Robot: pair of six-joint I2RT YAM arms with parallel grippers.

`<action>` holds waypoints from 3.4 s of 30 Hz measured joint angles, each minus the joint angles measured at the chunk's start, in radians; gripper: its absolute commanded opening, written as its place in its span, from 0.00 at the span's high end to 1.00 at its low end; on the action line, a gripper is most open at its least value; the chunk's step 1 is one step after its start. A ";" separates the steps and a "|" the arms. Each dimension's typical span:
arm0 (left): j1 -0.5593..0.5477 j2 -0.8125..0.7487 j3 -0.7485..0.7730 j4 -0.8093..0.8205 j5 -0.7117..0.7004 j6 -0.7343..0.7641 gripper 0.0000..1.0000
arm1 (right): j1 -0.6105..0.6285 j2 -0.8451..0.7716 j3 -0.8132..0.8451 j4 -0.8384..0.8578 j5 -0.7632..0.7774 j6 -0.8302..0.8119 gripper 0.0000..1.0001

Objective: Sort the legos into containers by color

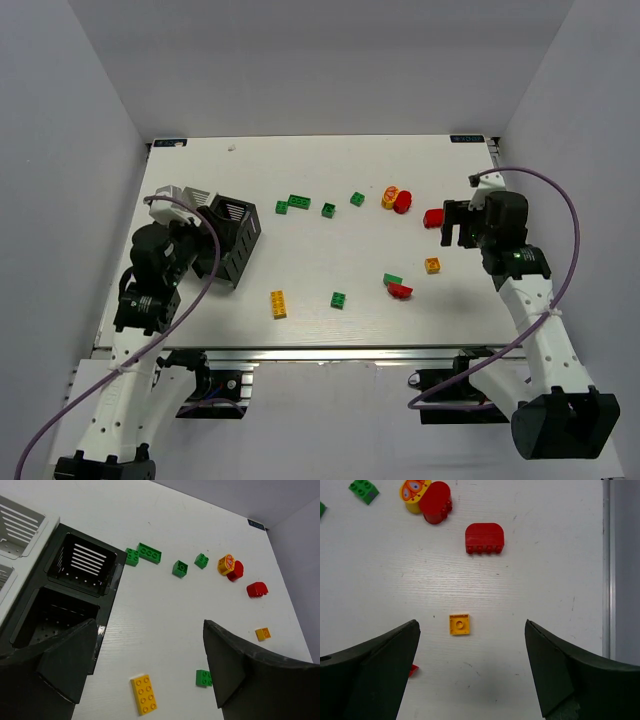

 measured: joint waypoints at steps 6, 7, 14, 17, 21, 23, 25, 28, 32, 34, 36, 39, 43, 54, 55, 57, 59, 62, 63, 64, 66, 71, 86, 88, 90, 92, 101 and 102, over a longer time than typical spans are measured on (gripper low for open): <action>0.000 0.012 -0.010 0.000 0.035 -0.034 0.17 | -0.002 -0.040 -0.020 -0.019 -0.296 -0.211 0.11; 0.000 0.013 -0.011 0.000 0.043 -0.043 0.19 | 0.000 -0.070 -0.043 -0.025 -0.375 -0.273 0.11; -0.002 0.024 -0.036 -0.006 0.094 -0.115 0.56 | 0.006 -0.183 -0.146 -0.078 -0.817 -0.616 0.18; -0.026 0.041 -0.050 -0.017 0.095 -0.143 0.61 | 0.007 -0.149 -0.161 -0.072 -0.904 -0.634 0.57; -0.106 0.066 -0.048 -0.058 0.055 -0.158 0.40 | 0.006 -0.064 -0.186 -0.023 -0.926 -0.534 0.48; -0.142 0.078 -0.036 -0.087 0.027 -0.162 0.34 | 0.007 -0.042 -0.196 -0.001 -0.922 -0.483 0.29; -0.178 0.100 -0.015 -0.107 0.002 -0.165 0.29 | 0.010 -0.038 -0.200 0.018 -0.916 -0.452 0.20; -0.235 0.145 0.012 -0.116 -0.035 -0.166 0.27 | 0.014 -0.050 -0.208 0.045 -0.918 -0.440 0.19; -0.343 0.218 0.032 -0.109 -0.099 -0.174 0.26 | 0.029 -0.065 -0.225 0.046 -0.937 -0.441 0.20; -0.405 0.254 0.039 -0.102 -0.140 -0.182 0.25 | 0.039 -0.067 -0.228 0.043 -0.942 -0.449 0.21; -0.471 0.294 0.047 -0.098 -0.180 -0.188 0.25 | 0.051 -0.067 -0.229 0.043 -0.941 -0.463 0.21; -0.568 0.365 0.068 -0.092 -0.238 -0.194 0.25 | 0.069 -0.067 -0.229 0.037 -0.930 -0.491 0.21; -0.651 0.428 0.083 -0.095 -0.315 -0.209 0.24 | 0.081 -0.067 -0.229 0.037 -0.904 -0.499 0.21; -0.674 0.422 0.049 -0.106 -0.453 -0.292 0.16 | 0.087 -0.084 -0.278 0.044 -0.772 -0.407 0.31; -0.676 0.433 0.047 -0.115 -0.462 -0.296 0.16 | 0.090 -0.084 -0.283 0.043 -0.762 -0.398 0.31; -0.684 0.456 0.044 -0.133 -0.481 -0.309 0.17 | 0.097 -0.084 -0.287 0.043 -0.740 -0.386 0.31; -0.697 0.477 0.035 -0.154 -0.500 -0.325 0.18 | 0.106 -0.079 -0.287 0.045 -0.716 -0.375 0.31; -0.711 0.496 0.010 -0.192 -0.518 -0.349 0.20 | 0.122 -0.068 -0.287 0.050 -0.682 -0.364 0.29; -0.714 0.500 -0.002 -0.198 -0.521 -0.356 0.22 | 0.127 -0.064 -0.288 0.056 -0.670 -0.358 0.28; -0.715 0.505 -0.010 -0.206 -0.522 -0.363 0.23 | 0.131 -0.061 -0.288 0.063 -0.659 -0.354 0.24; -0.718 0.524 -0.025 -0.213 -0.526 -0.375 0.25 | 0.137 -0.055 -0.291 0.075 -0.643 -0.347 0.19; -0.732 0.593 -0.072 -0.206 -0.533 -0.400 0.25 | 0.142 -0.038 -0.301 0.098 -0.603 -0.351 0.19; -0.742 0.778 -0.079 -0.117 -0.567 -0.409 0.33 | 0.143 -0.032 -0.338 0.126 -0.581 -0.351 0.19; -0.742 0.788 -0.072 -0.107 -0.573 -0.406 0.36 | 0.143 -0.032 -0.342 0.127 -0.579 -0.351 0.20; -0.742 0.789 -0.072 -0.103 -0.576 -0.405 0.44 | 0.143 -0.032 -0.344 0.127 -0.578 -0.351 0.20; -0.742 0.789 -0.072 -0.100 -0.577 -0.407 0.51 | 0.143 -0.032 -0.345 0.127 -0.578 -0.351 0.20; -0.742 0.748 -0.078 -0.077 -0.542 -0.367 0.88 | 0.143 -0.040 -0.346 0.127 -0.580 -0.352 0.36; -0.742 0.732 -0.077 -0.073 -0.537 -0.356 0.91 | 0.143 -0.042 -0.346 0.127 -0.583 -0.357 0.40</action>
